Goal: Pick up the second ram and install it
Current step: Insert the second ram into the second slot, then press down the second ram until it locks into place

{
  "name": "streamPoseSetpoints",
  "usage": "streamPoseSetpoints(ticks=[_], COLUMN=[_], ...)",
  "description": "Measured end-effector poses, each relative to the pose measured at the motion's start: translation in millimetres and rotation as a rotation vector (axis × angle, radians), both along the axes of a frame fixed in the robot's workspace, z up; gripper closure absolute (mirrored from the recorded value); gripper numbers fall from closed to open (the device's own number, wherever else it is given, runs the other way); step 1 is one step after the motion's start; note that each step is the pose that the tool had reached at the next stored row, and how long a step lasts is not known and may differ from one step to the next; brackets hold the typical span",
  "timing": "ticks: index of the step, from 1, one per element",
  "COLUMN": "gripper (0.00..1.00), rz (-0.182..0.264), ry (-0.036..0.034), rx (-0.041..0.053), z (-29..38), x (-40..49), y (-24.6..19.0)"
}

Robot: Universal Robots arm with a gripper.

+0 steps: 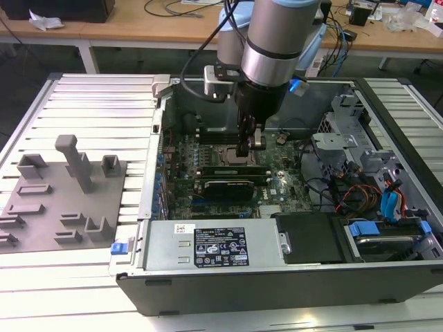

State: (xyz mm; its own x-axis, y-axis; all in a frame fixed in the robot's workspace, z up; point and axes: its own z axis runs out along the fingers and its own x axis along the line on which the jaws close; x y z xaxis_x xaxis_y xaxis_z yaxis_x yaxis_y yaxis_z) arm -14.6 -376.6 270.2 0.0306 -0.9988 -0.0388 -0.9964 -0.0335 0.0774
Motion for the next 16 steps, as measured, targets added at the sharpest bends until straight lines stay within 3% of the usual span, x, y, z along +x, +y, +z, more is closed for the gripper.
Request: streamPoseSetpoints(ticks=[7, 9, 12, 16], gripper=[0.89, 0.89, 0.89, 0.89], rz=[0.0, 0.0, 0.0, 0.0], ry=[0.0, 0.0008, 0.0083, 0.0085], rx=[0.0, -0.0003, -0.0002, 0.0], z=[0.5, 0.1, -9.9, -18.7], x=[0.0, 3.9, 29.4, 40.9], y=[0.0, 0.0, 0.0, 0.0])
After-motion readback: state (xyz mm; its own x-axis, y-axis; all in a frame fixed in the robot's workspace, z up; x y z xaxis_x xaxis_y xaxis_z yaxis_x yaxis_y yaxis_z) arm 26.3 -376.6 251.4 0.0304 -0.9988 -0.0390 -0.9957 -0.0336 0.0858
